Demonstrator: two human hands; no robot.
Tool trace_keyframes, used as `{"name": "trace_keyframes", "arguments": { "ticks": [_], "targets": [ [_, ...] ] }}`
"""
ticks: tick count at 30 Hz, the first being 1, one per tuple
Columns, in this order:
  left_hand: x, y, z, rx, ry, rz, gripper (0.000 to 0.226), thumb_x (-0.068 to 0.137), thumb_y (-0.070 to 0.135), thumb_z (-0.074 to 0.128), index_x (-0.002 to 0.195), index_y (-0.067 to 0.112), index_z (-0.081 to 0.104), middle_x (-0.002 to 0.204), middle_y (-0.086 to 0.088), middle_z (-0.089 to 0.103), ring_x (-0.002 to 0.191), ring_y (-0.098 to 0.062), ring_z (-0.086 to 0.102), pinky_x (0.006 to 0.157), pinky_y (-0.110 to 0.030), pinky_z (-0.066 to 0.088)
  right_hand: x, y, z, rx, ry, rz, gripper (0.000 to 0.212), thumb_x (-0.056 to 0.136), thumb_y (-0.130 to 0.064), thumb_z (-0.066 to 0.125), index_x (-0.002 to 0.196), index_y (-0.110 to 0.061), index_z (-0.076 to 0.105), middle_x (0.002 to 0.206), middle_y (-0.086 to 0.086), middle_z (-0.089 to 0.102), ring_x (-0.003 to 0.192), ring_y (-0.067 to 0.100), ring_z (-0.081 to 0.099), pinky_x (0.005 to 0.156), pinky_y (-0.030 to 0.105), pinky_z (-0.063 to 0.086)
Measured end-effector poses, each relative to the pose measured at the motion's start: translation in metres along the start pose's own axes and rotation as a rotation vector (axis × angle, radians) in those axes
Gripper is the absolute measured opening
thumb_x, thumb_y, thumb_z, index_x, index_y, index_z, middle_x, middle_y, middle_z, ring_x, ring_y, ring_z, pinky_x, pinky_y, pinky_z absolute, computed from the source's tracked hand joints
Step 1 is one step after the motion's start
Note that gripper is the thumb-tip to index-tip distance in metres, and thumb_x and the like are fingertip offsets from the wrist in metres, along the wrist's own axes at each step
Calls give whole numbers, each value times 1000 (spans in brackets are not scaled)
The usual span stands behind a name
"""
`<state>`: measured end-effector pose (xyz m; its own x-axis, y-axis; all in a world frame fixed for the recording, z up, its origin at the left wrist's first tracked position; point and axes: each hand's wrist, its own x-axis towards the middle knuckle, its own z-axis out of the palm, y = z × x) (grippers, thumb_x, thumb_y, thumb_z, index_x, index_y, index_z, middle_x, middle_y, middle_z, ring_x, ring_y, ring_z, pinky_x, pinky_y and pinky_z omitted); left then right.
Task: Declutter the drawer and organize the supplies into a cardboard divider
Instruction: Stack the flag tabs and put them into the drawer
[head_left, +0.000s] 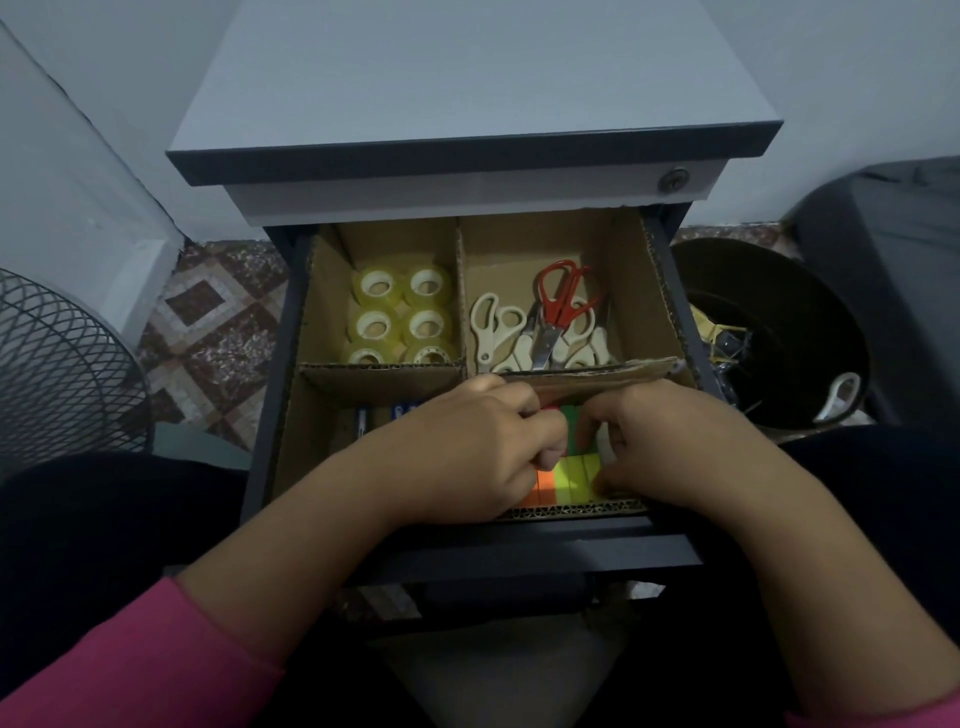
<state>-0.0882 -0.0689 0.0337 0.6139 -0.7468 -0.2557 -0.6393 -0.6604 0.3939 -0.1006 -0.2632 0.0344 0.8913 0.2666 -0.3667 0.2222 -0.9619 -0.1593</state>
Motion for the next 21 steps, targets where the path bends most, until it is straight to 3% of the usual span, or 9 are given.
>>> {"name": "trace_keyframes", "arguments": {
  "ticks": [11,15,21],
  "targets": [
    [-1,1,-2,11,-8,-5,21,91,26,44,109,32,53,113,7,46,108,-15,37,93,-25,31,-1,-5,0,-60,-12,-17,33,74,-35,71,105,-37,61,95,-8,61,92,16,59,63,26,43],
    [-2,0,-3,-25,31,19,17,93,24,47,107,30,54,111,7,46,108,-15,38,86,-18,23,0,-3,0,-43,-8,-1,33,71,-38,73,102,-36,61,95,-8,61,91,16,59,67,28,48],
    [-1,-3,0,-9,65,45,17,93,24,46,107,29,54,110,7,46,104,-15,39,81,-17,21,1,-3,2,-65,4,0,32,72,-40,73,102,-36,61,96,-8,62,92,16,60,64,26,44]
  ]
}}
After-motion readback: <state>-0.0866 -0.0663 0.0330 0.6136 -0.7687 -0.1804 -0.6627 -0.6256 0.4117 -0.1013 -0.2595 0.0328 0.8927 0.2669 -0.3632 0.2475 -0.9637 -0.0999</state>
